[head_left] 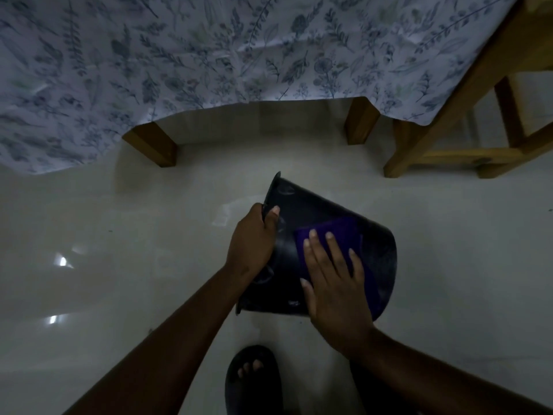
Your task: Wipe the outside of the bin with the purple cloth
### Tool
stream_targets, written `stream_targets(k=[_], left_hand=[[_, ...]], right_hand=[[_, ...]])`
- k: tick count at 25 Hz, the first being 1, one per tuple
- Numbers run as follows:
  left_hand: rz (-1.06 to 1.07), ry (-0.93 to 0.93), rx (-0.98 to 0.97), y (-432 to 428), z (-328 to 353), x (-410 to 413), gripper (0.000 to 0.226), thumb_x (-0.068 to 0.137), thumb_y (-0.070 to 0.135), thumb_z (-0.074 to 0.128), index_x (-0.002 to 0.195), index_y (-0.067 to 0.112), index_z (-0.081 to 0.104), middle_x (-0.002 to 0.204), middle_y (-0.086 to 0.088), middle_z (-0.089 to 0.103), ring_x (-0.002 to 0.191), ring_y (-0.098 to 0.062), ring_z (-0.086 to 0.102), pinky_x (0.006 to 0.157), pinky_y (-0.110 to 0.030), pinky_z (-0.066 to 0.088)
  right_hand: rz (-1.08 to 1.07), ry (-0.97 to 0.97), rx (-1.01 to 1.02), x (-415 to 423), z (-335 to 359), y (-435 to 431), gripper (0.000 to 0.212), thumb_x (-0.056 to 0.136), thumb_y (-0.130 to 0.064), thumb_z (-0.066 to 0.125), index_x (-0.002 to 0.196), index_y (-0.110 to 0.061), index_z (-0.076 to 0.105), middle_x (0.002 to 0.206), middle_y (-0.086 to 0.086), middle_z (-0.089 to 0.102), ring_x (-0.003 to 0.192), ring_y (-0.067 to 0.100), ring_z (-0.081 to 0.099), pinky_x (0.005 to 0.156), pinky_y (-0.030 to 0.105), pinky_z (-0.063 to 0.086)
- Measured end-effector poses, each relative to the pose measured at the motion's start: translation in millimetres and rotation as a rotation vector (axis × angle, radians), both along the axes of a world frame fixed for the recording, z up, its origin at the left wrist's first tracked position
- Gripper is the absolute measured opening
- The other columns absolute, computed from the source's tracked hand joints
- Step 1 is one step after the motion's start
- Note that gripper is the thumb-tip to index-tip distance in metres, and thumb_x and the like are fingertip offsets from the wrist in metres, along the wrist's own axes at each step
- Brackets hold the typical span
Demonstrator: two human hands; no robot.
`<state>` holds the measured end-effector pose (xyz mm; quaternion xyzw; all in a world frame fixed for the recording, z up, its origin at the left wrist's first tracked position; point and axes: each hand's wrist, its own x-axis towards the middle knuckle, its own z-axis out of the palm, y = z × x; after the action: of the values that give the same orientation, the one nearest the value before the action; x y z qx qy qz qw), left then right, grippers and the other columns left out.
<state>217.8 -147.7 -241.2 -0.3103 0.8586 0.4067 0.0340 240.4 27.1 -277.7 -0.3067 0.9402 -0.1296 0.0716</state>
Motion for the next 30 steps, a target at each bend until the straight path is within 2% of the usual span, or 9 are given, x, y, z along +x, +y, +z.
stream_targets(k=[7, 9, 12, 15, 17, 21, 24, 26, 30], left_hand=[[-0.026, 0.019, 0.159, 0.0, 14.4, 5.0, 0.019, 0.096, 0.037, 0.049, 0.104, 0.020, 0.052, 0.084, 0.016, 0.057, 0.072, 0.007, 0.052, 0.055, 0.001, 0.040], [-0.058, 0.022, 0.117, 5.9, 14.4, 38.2, 0.023, 0.095, 0.039, 0.047, 0.109, 0.021, 0.051, 0.089, 0.012, 0.062, 0.076, 0.002, 0.060, 0.058, -0.001, 0.043], [-0.075, 0.037, -0.023, -0.8, 4.4, 35.9, 0.030, 0.096, 0.043, 0.045, 0.108, 0.017, 0.053, 0.090, 0.000, 0.067, 0.077, -0.017, 0.064, 0.061, -0.021, 0.047], [-0.113, 0.018, -0.010, -4.1, 6.4, -5.4, 0.029, 0.096, 0.042, 0.045, 0.103, 0.015, 0.054, 0.082, 0.003, 0.062, 0.069, -0.012, 0.060, 0.055, -0.018, 0.042], [-0.131, 0.023, -0.001, -3.6, 5.5, -15.2, 0.028, 0.097, 0.041, 0.044, 0.101, 0.015, 0.054, 0.078, 0.007, 0.059, 0.066, -0.006, 0.058, 0.053, -0.016, 0.039], [-0.095, 0.044, 0.016, -9.5, 0.6, -5.6, 0.027, 0.097, 0.041, 0.044, 0.102, 0.017, 0.056, 0.086, 0.001, 0.063, 0.075, -0.014, 0.062, 0.061, -0.023, 0.046], [-0.087, 0.053, 0.006, -8.4, -4.1, -0.8, 0.028, 0.097, 0.042, 0.043, 0.104, 0.017, 0.056, 0.092, -0.002, 0.066, 0.081, -0.020, 0.063, 0.071, -0.031, 0.052], [-0.094, 0.051, 0.021, -6.3, -3.6, -1.6, 0.029, 0.097, 0.041, 0.043, 0.103, 0.016, 0.056, 0.089, -0.002, 0.065, 0.079, -0.018, 0.063, 0.067, -0.029, 0.051], [-0.098, 0.051, 0.008, -10.5, 2.3, -9.6, 0.028, 0.097, 0.040, 0.044, 0.102, 0.015, 0.055, 0.087, -0.001, 0.063, 0.076, -0.018, 0.061, 0.065, -0.028, 0.049]], right_hand=[[-0.201, -0.128, -0.103, -84.0, -2.6, -10.2, 0.051, 0.098, -0.033, 0.033, 0.146, -0.014, 0.031, 0.152, 0.005, 0.037, 0.140, 0.023, 0.034, 0.111, 0.048, 0.031], [-0.164, -0.158, -0.129, -83.6, -6.0, -3.6, 0.053, 0.097, -0.036, 0.030, 0.146, -0.015, 0.031, 0.152, 0.004, 0.037, 0.140, 0.021, 0.034, 0.111, 0.047, 0.032], [-0.232, -0.135, -0.111, -44.4, -4.8, 9.8, 0.054, 0.096, -0.034, 0.032, 0.148, -0.018, 0.027, 0.156, 0.000, 0.029, 0.144, 0.021, 0.026, 0.113, 0.047, 0.025], [-0.030, -0.028, -0.060, 10.6, 2.5, 1.8, 0.058, 0.095, -0.033, 0.033, 0.150, -0.019, 0.021, 0.160, 0.000, 0.019, 0.147, 0.022, 0.013, 0.114, 0.048, 0.017], [0.047, -0.018, -0.094, -25.8, 3.0, -17.1, 0.055, 0.097, -0.031, 0.031, 0.150, -0.020, 0.020, 0.159, 0.000, 0.020, 0.147, 0.020, 0.015, 0.116, 0.046, 0.018], [-0.256, -0.123, -0.121, -67.9, -3.7, 1.5, 0.053, 0.098, -0.033, 0.024, 0.147, -0.014, 0.027, 0.156, 0.004, 0.029, 0.142, 0.023, 0.030, 0.112, 0.048, 0.029], [-0.094, -0.054, -0.031, 0.5, -3.2, 14.8, 0.056, 0.096, -0.030, 0.028, 0.150, -0.019, 0.021, 0.159, 0.000, 0.020, 0.147, 0.021, 0.015, 0.113, 0.050, 0.022], [0.023, -0.047, -0.053, -17.9, -2.3, -0.5, 0.056, 0.096, -0.031, 0.027, 0.150, -0.020, 0.020, 0.159, -0.001, 0.020, 0.147, 0.020, 0.016, 0.113, 0.049, 0.021], [-0.232, -0.180, -0.142, -70.0, -0.3, 6.5, 0.053, 0.097, -0.032, 0.027, 0.147, -0.015, 0.028, 0.156, 0.003, 0.029, 0.142, 0.022, 0.029, 0.112, 0.050, 0.030]])
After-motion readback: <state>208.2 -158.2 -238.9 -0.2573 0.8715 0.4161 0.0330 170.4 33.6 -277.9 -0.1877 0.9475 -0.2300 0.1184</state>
